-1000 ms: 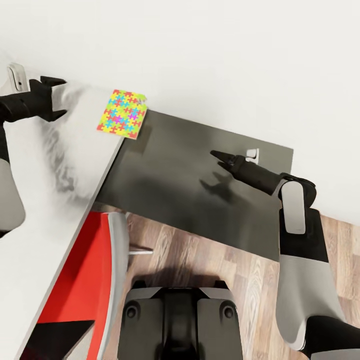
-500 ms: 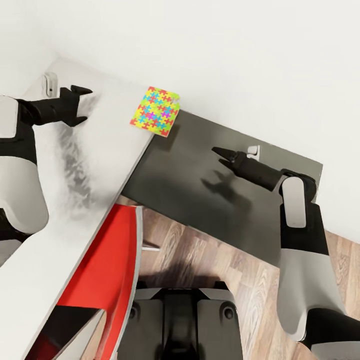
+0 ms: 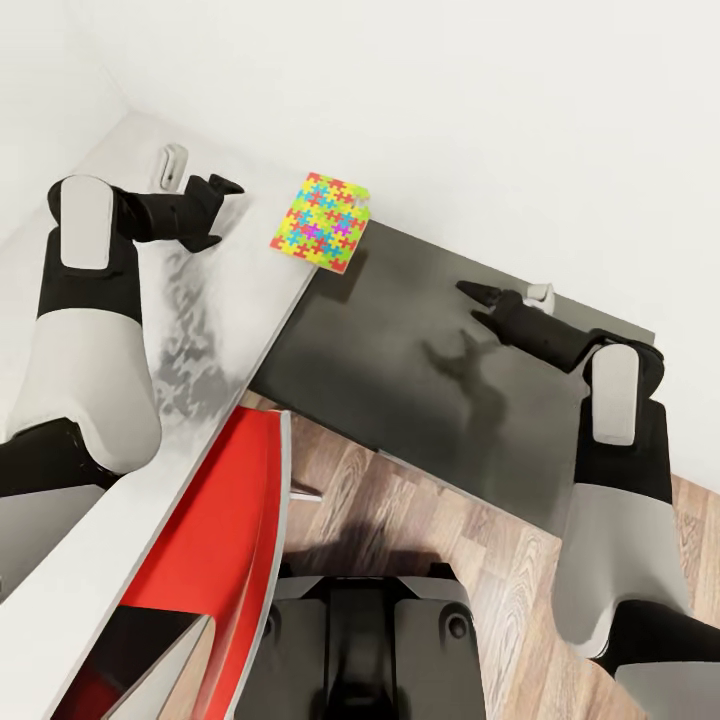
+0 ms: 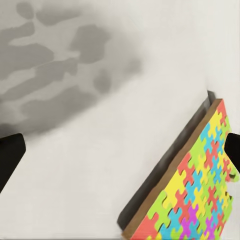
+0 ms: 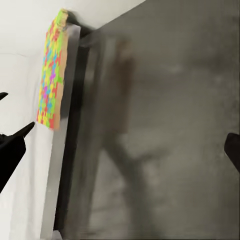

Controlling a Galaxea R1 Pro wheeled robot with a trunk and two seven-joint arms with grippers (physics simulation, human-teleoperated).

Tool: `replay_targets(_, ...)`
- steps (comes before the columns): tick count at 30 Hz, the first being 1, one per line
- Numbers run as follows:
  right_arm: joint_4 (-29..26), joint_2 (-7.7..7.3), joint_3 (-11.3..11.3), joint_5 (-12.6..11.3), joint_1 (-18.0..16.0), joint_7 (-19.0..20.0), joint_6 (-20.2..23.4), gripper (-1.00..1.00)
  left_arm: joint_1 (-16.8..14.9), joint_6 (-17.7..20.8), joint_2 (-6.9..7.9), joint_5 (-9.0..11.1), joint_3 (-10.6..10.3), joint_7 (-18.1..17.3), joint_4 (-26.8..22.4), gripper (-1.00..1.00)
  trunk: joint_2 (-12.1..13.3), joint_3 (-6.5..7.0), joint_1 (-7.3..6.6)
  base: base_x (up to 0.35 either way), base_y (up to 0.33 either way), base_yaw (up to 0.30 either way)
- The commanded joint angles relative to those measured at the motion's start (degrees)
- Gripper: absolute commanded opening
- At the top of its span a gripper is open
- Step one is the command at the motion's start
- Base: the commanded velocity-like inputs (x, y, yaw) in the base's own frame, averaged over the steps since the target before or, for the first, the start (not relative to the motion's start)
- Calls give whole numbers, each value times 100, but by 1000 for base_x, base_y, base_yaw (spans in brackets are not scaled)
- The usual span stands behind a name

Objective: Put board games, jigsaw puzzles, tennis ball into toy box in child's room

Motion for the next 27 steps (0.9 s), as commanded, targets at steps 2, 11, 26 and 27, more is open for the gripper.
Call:
replay_targets(2, 16, 9, -134, 40, -38, -140, 32, 100, -12, 19, -16, 50, -9, 102, -10, 100, -9, -6, 3, 0, 0, 11)
replay_targets(11, 158, -31, -512, -52, -141, -786, 32, 100, -58, -36, 181, 96, -227, 66, 88, 100, -9, -6, 3, 0, 0, 5)
replay_targets(26, 227, -542, -531, -1014, -64, 616, 32, 100, -536, -18, 463, 171, -462, -174, 493, 100, -9, -6, 3, 0, 0, 0)
replay_targets(27, 227, -542, -531, -1014, -64, 616, 32, 100, -536, -18, 463, 171, -462, -174, 493, 100, -9, -6, 3, 0, 0, 0)
